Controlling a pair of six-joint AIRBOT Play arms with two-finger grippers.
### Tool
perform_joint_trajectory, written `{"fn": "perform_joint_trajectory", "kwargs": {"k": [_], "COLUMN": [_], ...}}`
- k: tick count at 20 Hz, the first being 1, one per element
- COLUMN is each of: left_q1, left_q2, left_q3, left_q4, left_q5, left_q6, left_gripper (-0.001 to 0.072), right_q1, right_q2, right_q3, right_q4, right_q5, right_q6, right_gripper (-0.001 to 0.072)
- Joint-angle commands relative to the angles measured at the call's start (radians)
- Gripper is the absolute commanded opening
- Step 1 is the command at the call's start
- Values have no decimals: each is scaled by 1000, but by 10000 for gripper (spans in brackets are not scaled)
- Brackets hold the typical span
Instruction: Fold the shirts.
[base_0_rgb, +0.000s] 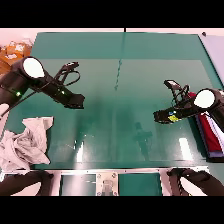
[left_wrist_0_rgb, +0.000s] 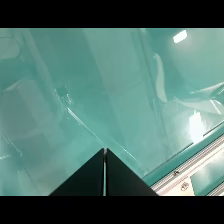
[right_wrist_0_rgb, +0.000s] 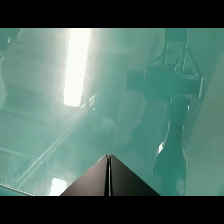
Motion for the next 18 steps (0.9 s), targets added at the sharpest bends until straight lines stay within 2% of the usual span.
{"fn": "perform_joint_trajectory", "kwargs": {"k": [1, 11, 13, 15, 18], "left_q1": [0, 0, 0, 0, 0], "left_q2": [1, 1, 1, 1, 0], "left_q3": [0, 0, 0, 0, -1], "left_q4": [0, 0, 0, -21, 15], "left_q5": [0, 0, 3, 48, 182], "left_q6": [0, 0, 0, 0, 19], "left_gripper": [22, 22, 22, 22, 22], "right_q1": [1, 1, 1, 1, 1], "right_q2": [1, 1, 0, -1, -2], "right_q3": [0, 0, 0, 0, 0], "right_q4": [0, 0, 1, 1, 1], "right_q5": [0, -2, -53, -73, -151], "right_q6": [0, 0, 0, 0, 0], "right_gripper": [12, 12, 12, 12, 12]}}
